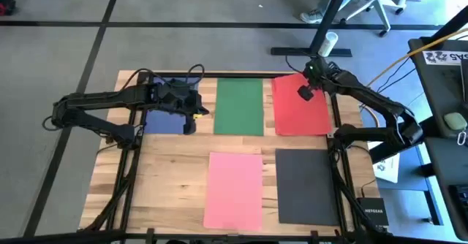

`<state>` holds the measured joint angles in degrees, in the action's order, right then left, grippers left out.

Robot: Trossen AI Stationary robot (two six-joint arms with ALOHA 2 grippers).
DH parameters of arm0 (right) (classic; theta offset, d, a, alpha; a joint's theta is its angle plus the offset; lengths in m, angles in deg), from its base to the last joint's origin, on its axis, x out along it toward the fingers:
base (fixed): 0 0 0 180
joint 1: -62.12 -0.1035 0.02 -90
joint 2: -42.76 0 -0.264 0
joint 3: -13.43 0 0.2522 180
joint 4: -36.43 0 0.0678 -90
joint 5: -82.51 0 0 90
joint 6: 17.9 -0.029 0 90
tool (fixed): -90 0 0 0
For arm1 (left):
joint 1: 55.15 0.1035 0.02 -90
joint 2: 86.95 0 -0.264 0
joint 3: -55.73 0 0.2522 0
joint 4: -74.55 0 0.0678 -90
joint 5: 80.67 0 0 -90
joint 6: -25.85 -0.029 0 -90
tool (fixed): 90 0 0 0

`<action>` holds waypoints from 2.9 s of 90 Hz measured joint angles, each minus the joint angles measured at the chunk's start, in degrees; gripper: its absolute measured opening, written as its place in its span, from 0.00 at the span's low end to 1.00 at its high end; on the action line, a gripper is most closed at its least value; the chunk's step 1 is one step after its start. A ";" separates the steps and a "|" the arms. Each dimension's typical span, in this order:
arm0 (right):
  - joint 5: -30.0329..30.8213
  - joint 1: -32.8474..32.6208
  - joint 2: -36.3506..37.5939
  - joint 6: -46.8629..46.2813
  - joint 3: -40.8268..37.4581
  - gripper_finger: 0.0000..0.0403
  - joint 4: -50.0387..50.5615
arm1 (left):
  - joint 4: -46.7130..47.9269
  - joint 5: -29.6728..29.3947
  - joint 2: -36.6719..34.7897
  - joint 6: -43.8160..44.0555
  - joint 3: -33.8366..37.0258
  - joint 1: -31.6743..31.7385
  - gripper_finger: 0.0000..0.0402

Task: Organize paper
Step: Stack the red paper on top of the other red paper

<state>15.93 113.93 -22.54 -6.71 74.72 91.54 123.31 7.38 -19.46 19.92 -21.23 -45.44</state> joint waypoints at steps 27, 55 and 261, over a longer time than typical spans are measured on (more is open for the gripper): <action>-1.61 -0.02 -0.17 -3.28 -0.02 0.00 -1.02 | 0.38 0.00 0.00 0.01 0.02 0.00 0.00; -5.01 -0.04 -0.20 -6.45 -0.92 0.00 0.10 | 0.36 0.00 0.00 0.15 0.02 0.00 0.00; -21.83 -14.30 -39.47 -10.00 9.44 0.00 -20.14 | 0.18 -4.26 7.72 -0.39 0.07 0.00 0.00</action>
<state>-5.90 99.64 -62.01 -16.71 84.16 71.40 123.49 3.12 -11.75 19.53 -21.17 -45.44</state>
